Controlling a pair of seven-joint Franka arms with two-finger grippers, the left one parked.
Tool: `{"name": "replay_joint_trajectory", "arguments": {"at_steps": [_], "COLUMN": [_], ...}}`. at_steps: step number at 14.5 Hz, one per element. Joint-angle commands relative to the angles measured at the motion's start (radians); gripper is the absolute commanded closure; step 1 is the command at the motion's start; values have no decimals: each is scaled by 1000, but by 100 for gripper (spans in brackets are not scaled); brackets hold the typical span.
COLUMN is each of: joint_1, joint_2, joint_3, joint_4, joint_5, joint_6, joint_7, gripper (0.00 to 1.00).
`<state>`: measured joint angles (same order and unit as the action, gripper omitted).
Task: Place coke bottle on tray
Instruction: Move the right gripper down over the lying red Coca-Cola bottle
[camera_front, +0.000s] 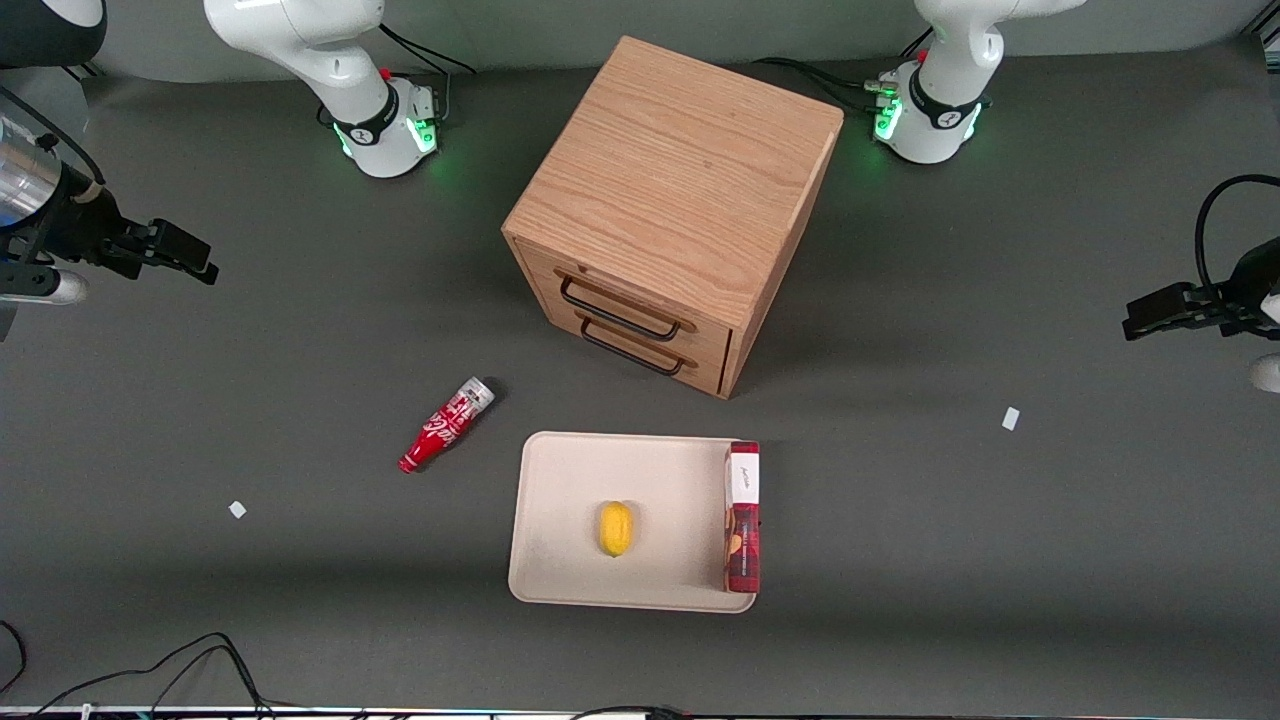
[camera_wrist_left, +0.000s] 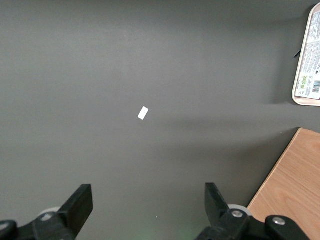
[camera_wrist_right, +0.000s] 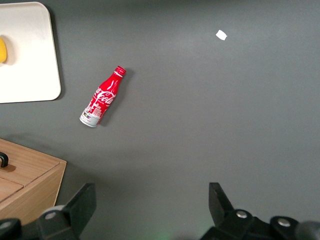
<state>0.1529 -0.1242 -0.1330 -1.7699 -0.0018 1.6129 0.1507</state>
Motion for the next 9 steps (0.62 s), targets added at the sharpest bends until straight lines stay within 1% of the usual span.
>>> {"name": "replay_joint_trajectory", "arguments": {"at_steps": [1,4,6,9], "joint_1": [8,10,11,11], "joint_2": [9,14,34,93], "joint_3": [15,19,50,122], "joint_4": [23,24,33,63], "joint_5": [-18,-17,-17,-12], "joint_6": [-4,-4,-4,1], "joint_7": [-8,3,13,202], "gripper": [0,0,0,0]}}
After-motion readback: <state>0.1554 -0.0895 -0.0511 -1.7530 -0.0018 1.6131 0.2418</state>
